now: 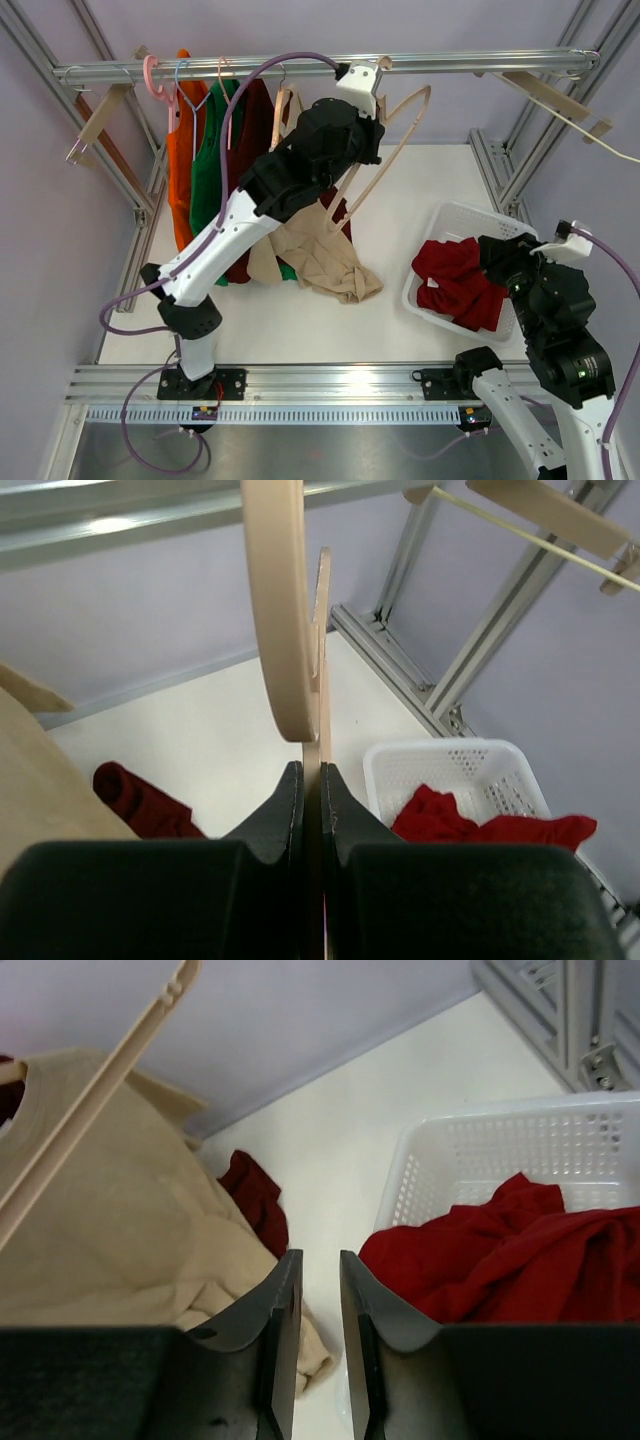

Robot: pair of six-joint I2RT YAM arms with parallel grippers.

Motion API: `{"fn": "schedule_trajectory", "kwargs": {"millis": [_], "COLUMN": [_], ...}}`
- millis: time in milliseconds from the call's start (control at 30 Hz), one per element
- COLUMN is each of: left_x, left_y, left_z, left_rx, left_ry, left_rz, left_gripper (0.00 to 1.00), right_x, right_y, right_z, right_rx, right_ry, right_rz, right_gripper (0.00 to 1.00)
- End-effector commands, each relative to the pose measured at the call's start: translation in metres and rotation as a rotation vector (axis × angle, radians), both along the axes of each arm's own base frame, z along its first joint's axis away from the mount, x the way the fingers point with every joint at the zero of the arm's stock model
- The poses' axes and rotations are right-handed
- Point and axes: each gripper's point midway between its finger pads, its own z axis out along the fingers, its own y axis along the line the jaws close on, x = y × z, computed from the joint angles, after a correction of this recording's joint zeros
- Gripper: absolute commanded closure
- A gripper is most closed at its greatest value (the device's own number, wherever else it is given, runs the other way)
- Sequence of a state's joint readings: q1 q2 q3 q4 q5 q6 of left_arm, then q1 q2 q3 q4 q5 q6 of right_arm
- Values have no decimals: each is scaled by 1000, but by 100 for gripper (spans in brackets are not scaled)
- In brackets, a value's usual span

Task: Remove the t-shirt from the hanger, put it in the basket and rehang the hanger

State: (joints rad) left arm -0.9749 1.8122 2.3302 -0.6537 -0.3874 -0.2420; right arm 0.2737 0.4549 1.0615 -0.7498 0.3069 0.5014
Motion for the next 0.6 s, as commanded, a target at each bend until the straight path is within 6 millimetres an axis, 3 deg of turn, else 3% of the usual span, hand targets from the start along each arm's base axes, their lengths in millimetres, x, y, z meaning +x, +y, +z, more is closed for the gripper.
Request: {"fn": "schedule_trajectory", "kwargs": {"millis": [0,267,333,567], "left_x": [6,52,59,84], "left_y": [-4,-21,-26,-37], "left_z": [51,39,39,32], "left_rx": [-106,-155,-167,-177], "left_ry": [-116,-127,-140,-179], "left_rz": [-3,-12,-16,-12], "left_gripper": [100,100,100,100], "right_x": [-5,-6,-12,-18], "right_y": [28,52,59,74], "right_z": [-4,-10,-5,13], "right_rx": [-52,6,26,48], "right_ry": [4,-18,-43,-123], "right_rz": [183,303,347,437], "right_gripper": [66,58,51,48]}}
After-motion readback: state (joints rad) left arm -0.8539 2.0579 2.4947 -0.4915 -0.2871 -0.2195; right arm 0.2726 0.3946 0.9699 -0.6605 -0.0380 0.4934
